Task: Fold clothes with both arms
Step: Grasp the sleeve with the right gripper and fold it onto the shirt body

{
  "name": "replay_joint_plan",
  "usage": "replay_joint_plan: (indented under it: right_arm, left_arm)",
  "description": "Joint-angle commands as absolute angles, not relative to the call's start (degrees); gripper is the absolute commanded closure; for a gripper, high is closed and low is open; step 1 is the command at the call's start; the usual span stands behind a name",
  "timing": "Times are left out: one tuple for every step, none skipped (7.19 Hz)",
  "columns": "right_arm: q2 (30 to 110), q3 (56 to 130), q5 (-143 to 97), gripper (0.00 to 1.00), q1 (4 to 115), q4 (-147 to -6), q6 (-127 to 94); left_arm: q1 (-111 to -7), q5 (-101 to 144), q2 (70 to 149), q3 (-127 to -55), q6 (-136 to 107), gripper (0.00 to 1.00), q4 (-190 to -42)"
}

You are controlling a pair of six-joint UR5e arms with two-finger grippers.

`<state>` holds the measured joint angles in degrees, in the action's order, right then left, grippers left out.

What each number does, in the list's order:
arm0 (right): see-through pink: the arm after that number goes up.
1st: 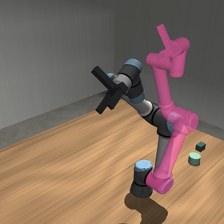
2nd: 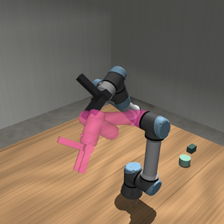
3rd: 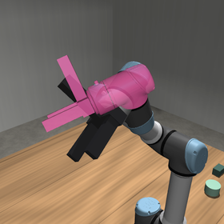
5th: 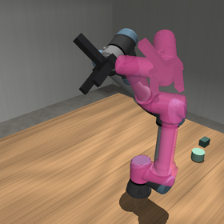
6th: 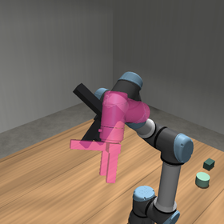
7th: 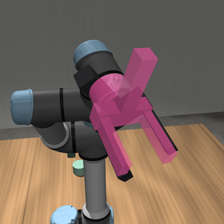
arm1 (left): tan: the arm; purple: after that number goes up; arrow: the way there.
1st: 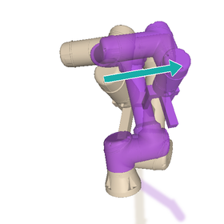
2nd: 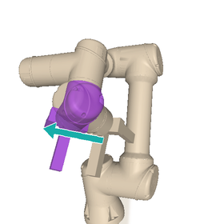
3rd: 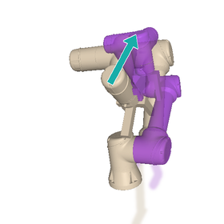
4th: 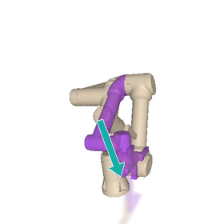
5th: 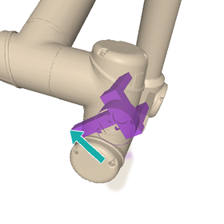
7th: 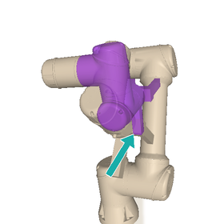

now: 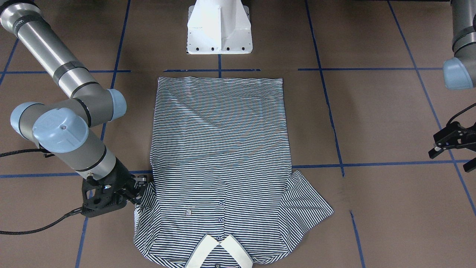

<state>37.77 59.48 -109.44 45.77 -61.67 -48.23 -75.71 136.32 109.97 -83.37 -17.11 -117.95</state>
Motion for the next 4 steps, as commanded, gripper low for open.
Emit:
replay_joint_plan:
  right_arm:
    - [34.5,54.3,-106.6,0.21,45.2,-61.7,-48.4]
    - [34.4,54.3,-106.5,0.00,45.2,-61.6,-48.4]
    - [34.4,54.3,-106.6,0.00,45.3,-61.6,-48.8]
    - [34.4,54.3,-107.2,0.00,45.8,-61.6,-50.2]
  left_arm:
    - [-75.7,136.3,110.1,-83.3,-17.1,0.00,-117.9]
    - [-75.6,136.3,110.3,-83.3,-17.1,0.00,-117.9]
    - [-75.6,136.2,110.4,-83.2,-17.1,0.00,-117.9]
    - [-75.6,136.2,110.5,-83.2,-17.1,0.00,-117.9]
